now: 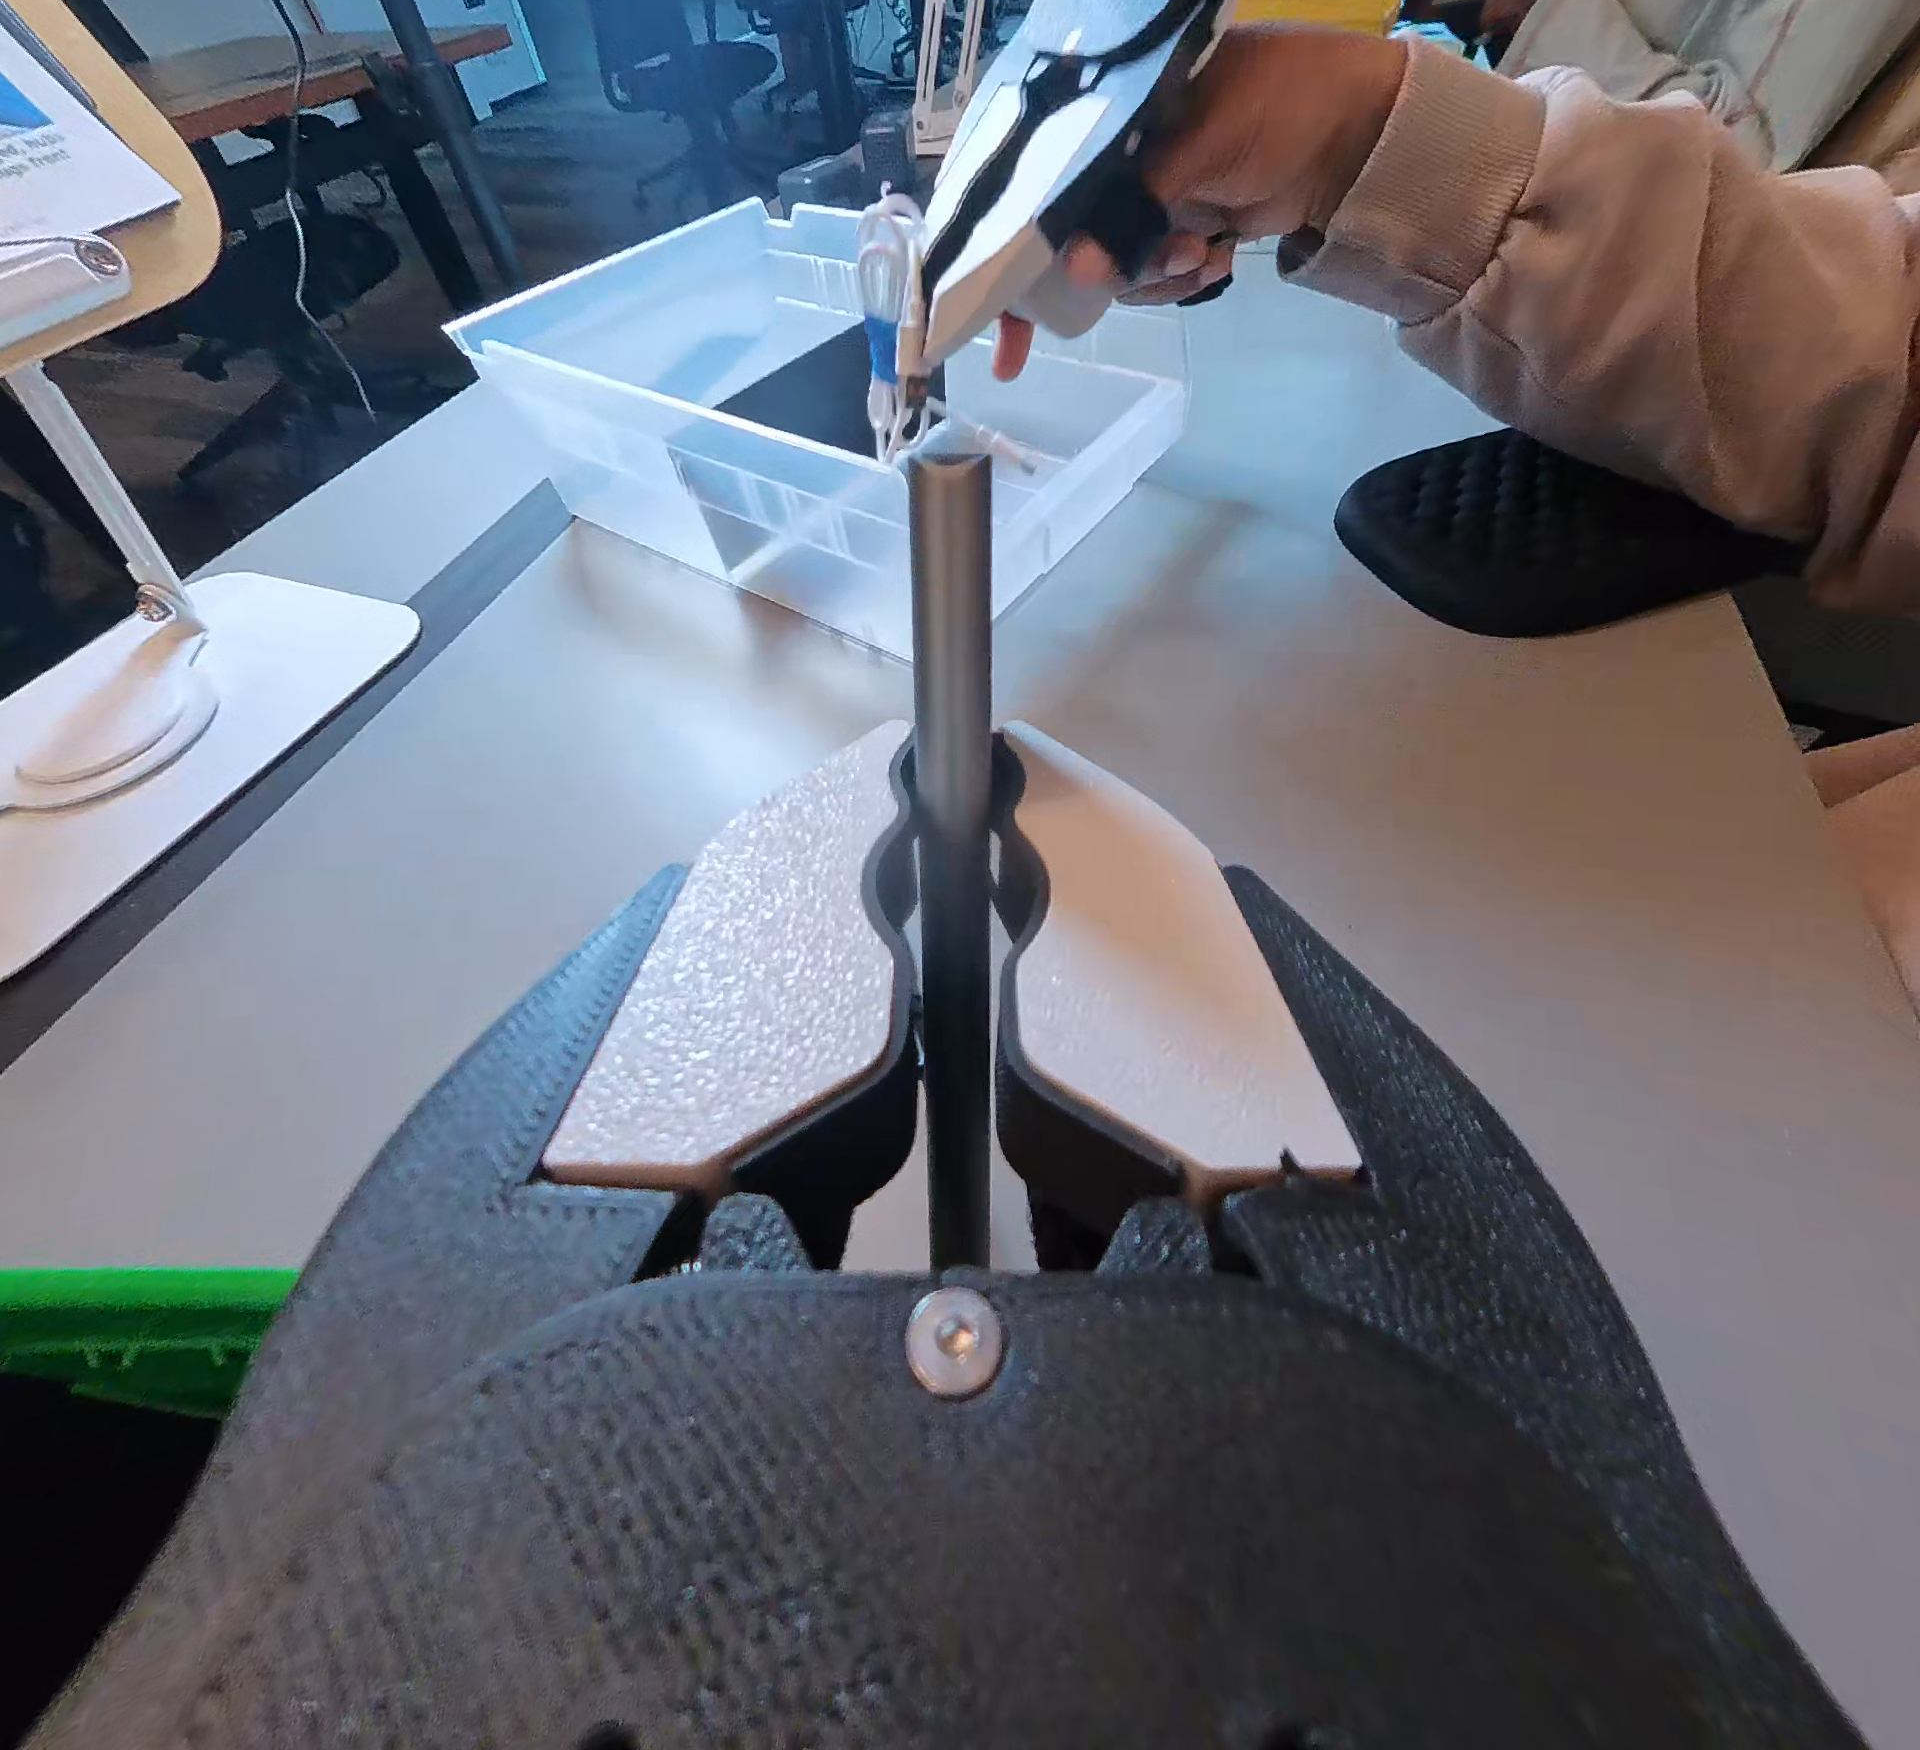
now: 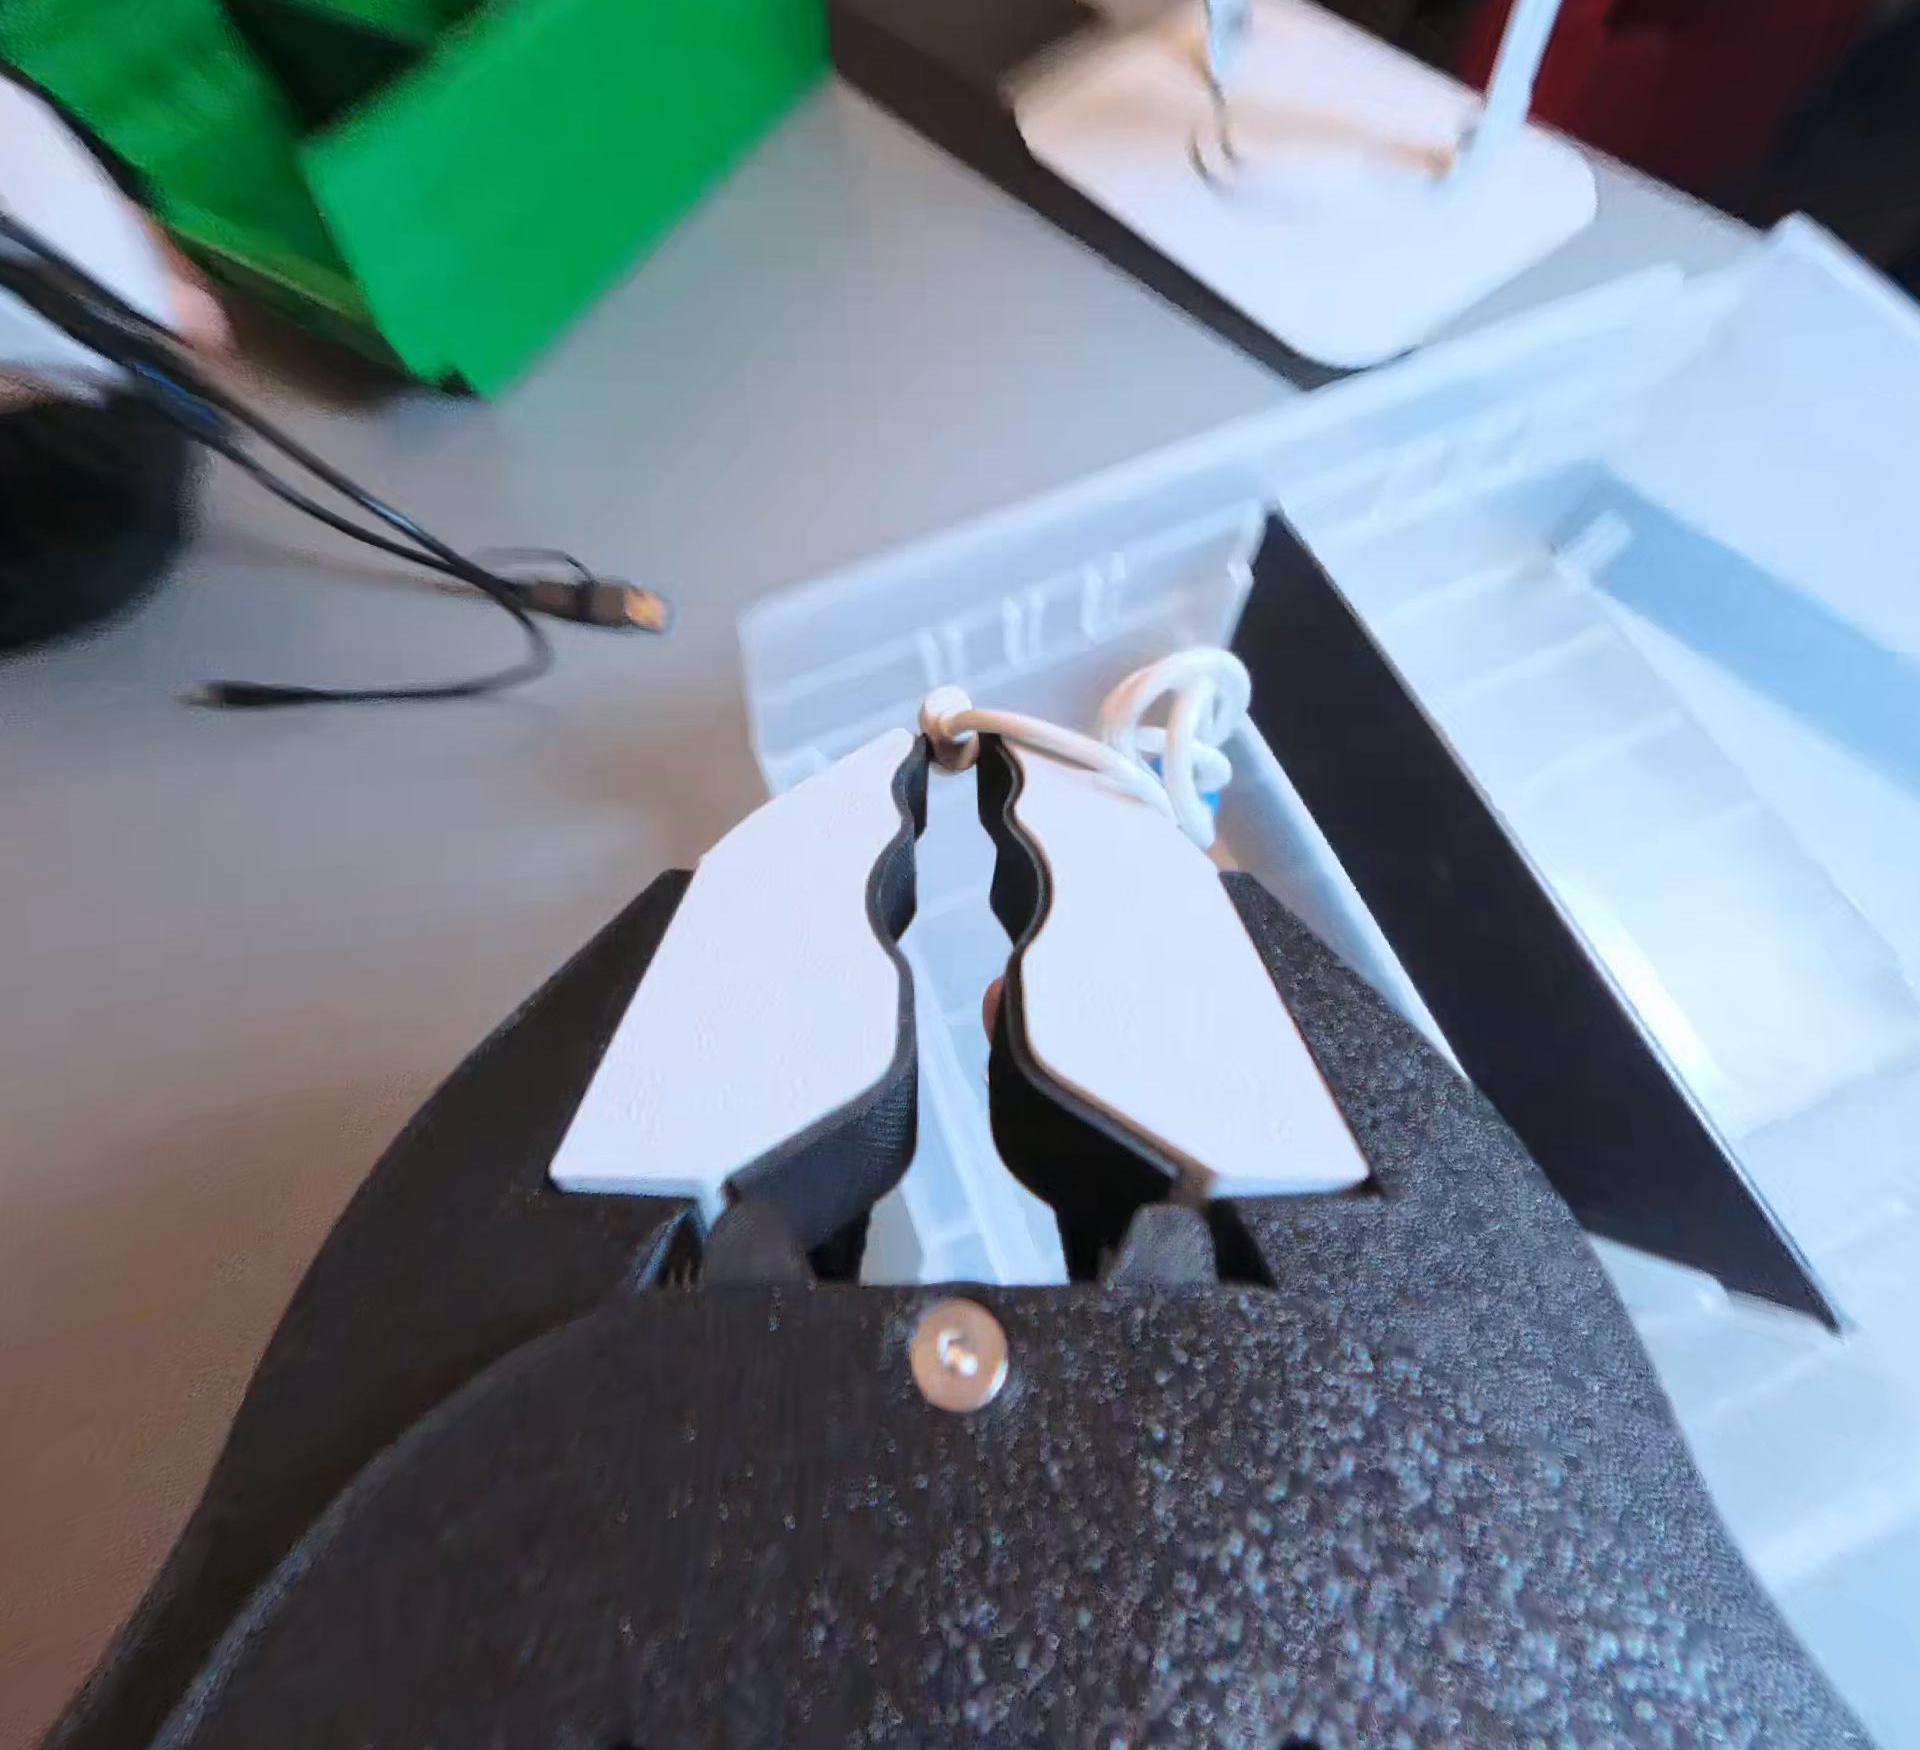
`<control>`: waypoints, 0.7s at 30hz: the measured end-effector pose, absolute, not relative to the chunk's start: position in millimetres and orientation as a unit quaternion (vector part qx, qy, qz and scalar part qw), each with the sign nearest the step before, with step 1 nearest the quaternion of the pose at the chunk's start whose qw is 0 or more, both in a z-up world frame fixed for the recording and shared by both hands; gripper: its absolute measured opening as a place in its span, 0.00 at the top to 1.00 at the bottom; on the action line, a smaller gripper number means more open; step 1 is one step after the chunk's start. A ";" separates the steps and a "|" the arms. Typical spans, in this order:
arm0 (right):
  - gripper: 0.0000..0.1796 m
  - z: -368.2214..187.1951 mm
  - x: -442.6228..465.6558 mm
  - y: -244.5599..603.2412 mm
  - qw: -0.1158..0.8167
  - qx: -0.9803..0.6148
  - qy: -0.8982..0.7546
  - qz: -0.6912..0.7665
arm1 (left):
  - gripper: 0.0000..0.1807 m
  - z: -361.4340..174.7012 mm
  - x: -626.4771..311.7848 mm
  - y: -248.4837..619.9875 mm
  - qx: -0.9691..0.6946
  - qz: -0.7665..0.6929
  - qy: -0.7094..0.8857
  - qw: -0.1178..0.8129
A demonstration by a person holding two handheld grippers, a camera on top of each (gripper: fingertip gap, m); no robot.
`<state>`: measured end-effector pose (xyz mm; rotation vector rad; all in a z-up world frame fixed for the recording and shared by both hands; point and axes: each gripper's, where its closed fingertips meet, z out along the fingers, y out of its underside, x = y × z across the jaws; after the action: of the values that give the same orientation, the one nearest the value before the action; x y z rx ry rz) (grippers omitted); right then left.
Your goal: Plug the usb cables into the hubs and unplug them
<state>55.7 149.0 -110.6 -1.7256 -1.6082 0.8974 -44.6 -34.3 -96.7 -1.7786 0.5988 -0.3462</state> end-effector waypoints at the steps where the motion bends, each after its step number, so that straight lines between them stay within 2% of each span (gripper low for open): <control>1: 0.94 -123.8 56.9 156.2 0.305 -0.666 -0.610 0.304 | 0.94 -98.0 -44.0 -34.1 -0.760 -0.148 0.257 0.578; 3: 0.90 -131.2 56.5 163.2 0.321 -0.676 -0.604 0.274 | 0.94 -98.0 -42.5 -33.3 -0.758 -0.154 0.255 0.581; 8: 0.77 -99.4 50.1 149.7 0.402 -0.625 -0.616 0.259 | 0.94 -94.1 -37.4 -34.3 -0.747 -0.193 0.246 0.587; 12: 0.78 -81.2 33.5 49.4 0.372 -0.460 -0.716 0.371 | 0.94 -92.0 -21.2 -40.8 -0.731 -0.220 0.277 0.584; 17: 0.79 -106.3 15.5 -38.5 0.325 -0.337 -0.796 0.384 | 0.94 -101.2 5.2 -47.7 -0.723 -0.221 0.332 0.564; 21: 0.90 -106.9 2.6 -55.5 0.327 -0.324 -0.791 0.403 | 0.94 -108.1 10.5 -49.4 -0.726 -0.211 0.349 0.554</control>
<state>2.6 -55.5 -106.9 -0.8475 -2.0723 1.0566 10.5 -49.4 -108.1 -1.7144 0.8246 -0.4980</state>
